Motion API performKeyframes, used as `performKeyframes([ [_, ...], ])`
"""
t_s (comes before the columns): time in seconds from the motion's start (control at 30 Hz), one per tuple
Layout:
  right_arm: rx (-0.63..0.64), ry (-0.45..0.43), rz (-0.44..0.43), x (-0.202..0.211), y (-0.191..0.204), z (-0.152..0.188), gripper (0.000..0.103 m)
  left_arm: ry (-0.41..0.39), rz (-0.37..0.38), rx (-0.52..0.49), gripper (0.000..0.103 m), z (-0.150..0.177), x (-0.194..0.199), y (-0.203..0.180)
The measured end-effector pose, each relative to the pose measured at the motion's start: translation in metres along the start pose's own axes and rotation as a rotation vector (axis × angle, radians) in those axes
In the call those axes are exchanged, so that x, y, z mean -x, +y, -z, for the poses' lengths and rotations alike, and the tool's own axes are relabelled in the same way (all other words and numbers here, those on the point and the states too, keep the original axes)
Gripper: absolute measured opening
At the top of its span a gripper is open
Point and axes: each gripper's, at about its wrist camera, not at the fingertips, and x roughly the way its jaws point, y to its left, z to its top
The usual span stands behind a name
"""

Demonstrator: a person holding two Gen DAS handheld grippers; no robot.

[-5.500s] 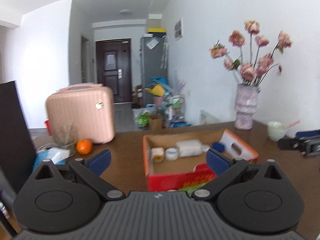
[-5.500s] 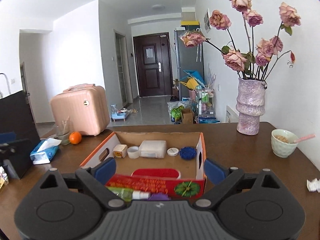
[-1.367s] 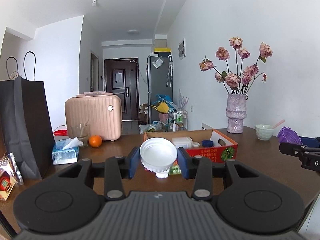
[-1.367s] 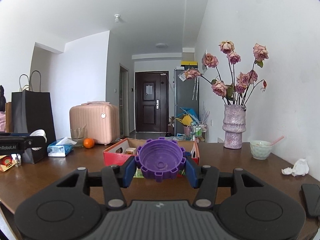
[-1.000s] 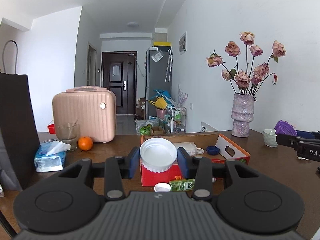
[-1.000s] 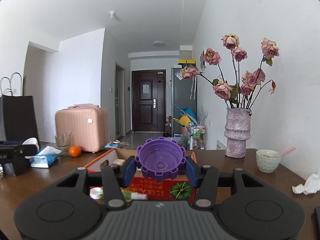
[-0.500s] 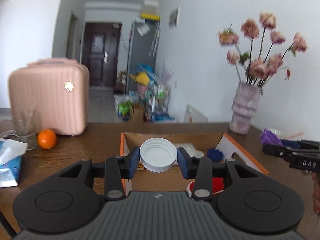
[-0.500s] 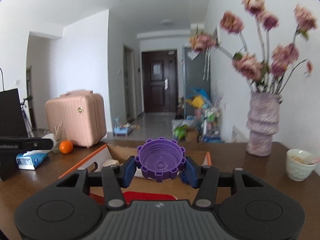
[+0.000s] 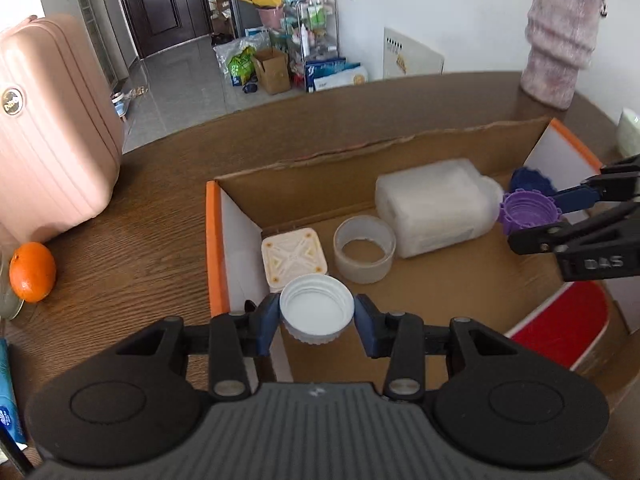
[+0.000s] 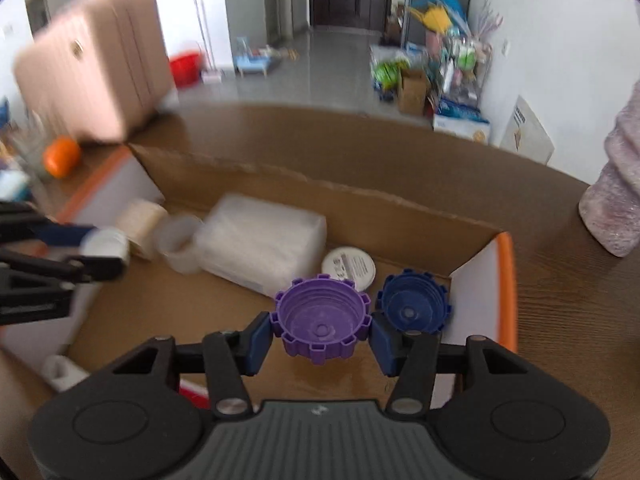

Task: Organize rigid objects
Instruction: 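Open both grippers to drop the white cap and purple cap into the box, then lift both grippers out of the box and back away toward the spray bottle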

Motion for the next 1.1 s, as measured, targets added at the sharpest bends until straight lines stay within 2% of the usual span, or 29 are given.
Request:
performKeyframes([
  [0.07,-0.001,0.04,0.01,-0.016,0.001,-0.001,0.052,0.002,0.012,-0.014,0.048,0.001,0.001,0.0],
  [0.17,-0.01,0.034,0.037,-0.014,0.003,0.002,0.065,0.002,0.011,-0.013,0.054,0.002,0.01,0.001],
  [0.3,-0.006,-0.009,0.044,0.019,0.003,0.0,0.068,-0.018,0.011,0.018,0.059,0.002,0.036,0.004],
  [0.37,-0.009,-0.036,0.052,0.044,0.001,-0.001,0.07,-0.036,-0.01,0.028,0.07,0.002,0.057,0.004],
  [0.4,-0.008,-0.05,0.056,0.058,-0.001,-0.001,0.072,-0.056,-0.023,0.034,0.075,0.003,0.07,0.005],
  [0.5,-0.007,-0.088,0.067,0.096,-0.002,0.002,0.081,-0.108,-0.032,0.046,0.075,0.007,0.111,0.005],
  [0.57,-0.004,-0.112,0.072,0.122,0.0,0.009,0.082,-0.141,-0.041,0.053,0.076,0.011,0.139,0.004],
  [0.67,-0.013,-0.165,0.075,0.161,0.003,0.023,0.083,-0.276,-0.058,0.061,0.086,0.029,0.184,-0.001],
  [0.73,-0.024,-0.231,0.071,0.187,0.007,0.039,0.086,-0.382,-0.076,0.064,0.09,0.05,0.209,-0.008],
  [0.83,-0.033,-0.365,0.068,0.222,0.014,0.069,0.088,-0.475,-0.104,0.036,0.097,0.082,0.237,-0.021],
  [0.93,-0.078,-0.538,0.128,0.246,0.025,0.108,0.097,-0.607,-0.122,0.056,0.103,0.118,0.26,-0.031],
  [1.0,-0.081,-0.643,0.143,0.258,0.034,0.136,0.101,-0.686,-0.115,0.076,0.103,0.143,0.271,-0.037],
  [1.1,-0.086,-0.744,0.14,0.267,0.046,0.171,0.102,-0.765,-0.129,0.096,0.103,0.174,0.278,-0.05],
])
